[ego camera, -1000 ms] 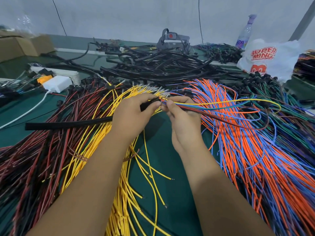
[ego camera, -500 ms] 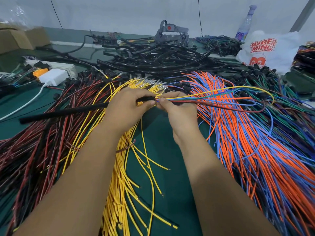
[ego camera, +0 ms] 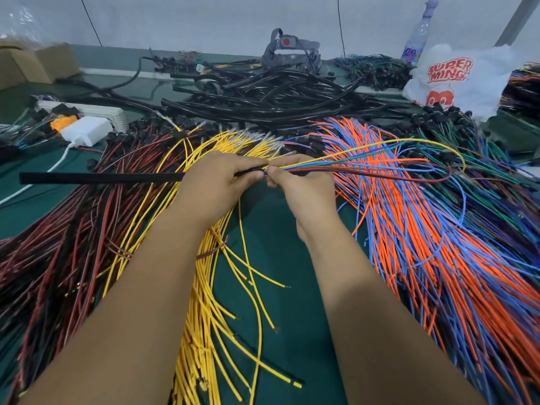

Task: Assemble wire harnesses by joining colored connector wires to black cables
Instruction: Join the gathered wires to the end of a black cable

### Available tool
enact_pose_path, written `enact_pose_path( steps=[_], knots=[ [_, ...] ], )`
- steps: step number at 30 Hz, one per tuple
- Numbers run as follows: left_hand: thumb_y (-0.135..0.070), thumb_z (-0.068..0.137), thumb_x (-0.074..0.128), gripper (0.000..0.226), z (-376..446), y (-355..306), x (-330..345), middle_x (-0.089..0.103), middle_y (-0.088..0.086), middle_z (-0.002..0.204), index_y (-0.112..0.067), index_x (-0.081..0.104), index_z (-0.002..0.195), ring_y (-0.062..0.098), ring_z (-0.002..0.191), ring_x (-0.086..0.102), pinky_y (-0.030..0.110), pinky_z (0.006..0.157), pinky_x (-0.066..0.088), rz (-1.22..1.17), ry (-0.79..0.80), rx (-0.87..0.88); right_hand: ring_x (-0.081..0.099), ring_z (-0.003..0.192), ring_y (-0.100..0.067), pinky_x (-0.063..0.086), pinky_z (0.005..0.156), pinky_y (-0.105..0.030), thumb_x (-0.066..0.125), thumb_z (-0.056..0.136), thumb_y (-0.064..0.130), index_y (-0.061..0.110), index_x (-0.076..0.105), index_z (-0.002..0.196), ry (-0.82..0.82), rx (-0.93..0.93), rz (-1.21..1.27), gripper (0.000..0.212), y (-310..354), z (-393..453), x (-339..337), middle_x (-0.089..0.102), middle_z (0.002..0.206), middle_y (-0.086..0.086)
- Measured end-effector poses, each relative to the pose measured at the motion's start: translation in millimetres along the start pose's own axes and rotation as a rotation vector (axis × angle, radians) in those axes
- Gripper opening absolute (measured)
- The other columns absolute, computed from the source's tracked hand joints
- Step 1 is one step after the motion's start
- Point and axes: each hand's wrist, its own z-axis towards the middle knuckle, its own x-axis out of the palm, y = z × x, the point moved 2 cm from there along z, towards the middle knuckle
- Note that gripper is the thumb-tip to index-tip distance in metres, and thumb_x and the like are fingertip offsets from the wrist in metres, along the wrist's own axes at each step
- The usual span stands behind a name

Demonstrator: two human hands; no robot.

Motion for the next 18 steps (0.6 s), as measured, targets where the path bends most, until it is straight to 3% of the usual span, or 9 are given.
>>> enact_pose_path(
  steps=[4, 7, 11, 15, 18],
  knots=[
    [-0.033, 0.096, 0.054, 0.032, 0.5, -2.0, 1.1, 0.066, -0.001, 0.082, -0.046, 0.059, 0.124, 0.023, 0.078, 0.050, 0.036, 0.064, 0.042, 0.012, 0.052, 0.014, 0.064, 0.056, -0.009, 0.055, 0.069, -0.024, 0.066, 0.081, -0.009, -0.013, 0.064, 0.097, -0.024, 0.037, 0.131, 0.017, -1.3, 1.2, -0.4, 0.066, 0.073, -0.010],
    [-0.032, 0.095, 0.055, 0.027, -0.6, -3.1, 1.2, 0.068, -0.004, 0.085, -0.040, 0.065, 0.118, 0.020, 0.076, 0.052, 0.036, 0.064, 0.044, -0.048, 0.065, -0.004, 0.065, 0.063, -0.019, 0.058, 0.078, -0.034, 0.064, 0.082, -0.011, -0.007, 0.066, 0.089, -0.032, 0.071, 0.230, 0.009, 0.9, 0.3, 0.2, 0.066, 0.077, -0.012],
    [-0.043, 0.080, 0.049, 0.024, -3.1, -3.8, 2.4, 0.062, -0.006, 0.072, -0.037, 0.065, 0.098, 0.015, 0.073, 0.055, 0.043, 0.067, 0.049, -0.117, 0.063, -0.094, 0.065, 0.060, -0.016, 0.055, 0.060, -0.023, 0.062, 0.084, -0.014, 0.007, 0.061, 0.075, 0.000, 0.077, 0.327, 0.022, 3.7, -0.9, 0.2, 0.063, 0.075, -0.011],
    [-0.041, 0.075, 0.055, 0.022, -4.6, -1.9, 3.8, 0.066, -0.007, 0.079, -0.039, 0.066, 0.094, 0.017, 0.081, 0.061, 0.043, 0.075, 0.051, -0.269, 0.047, -0.157, 0.062, 0.061, -0.016, 0.053, 0.065, -0.025, 0.066, 0.084, -0.008, 0.010, 0.061, 0.075, 0.013, 0.066, 0.233, 0.020, 2.5, 0.2, -1.6, 0.064, 0.071, -0.007],
    [-0.036, 0.079, 0.056, 0.014, -3.8, -1.4, 3.3, 0.065, -0.014, 0.076, -0.039, 0.067, 0.087, 0.011, 0.077, 0.059, 0.038, 0.072, 0.048, -0.335, 0.023, -0.158, 0.059, 0.061, -0.016, 0.050, 0.065, -0.027, 0.068, 0.084, -0.005, 0.012, 0.062, 0.073, 0.020, 0.032, 0.164, 0.020, 2.3, 0.6, -2.9, 0.064, 0.070, -0.006]
  ],
)
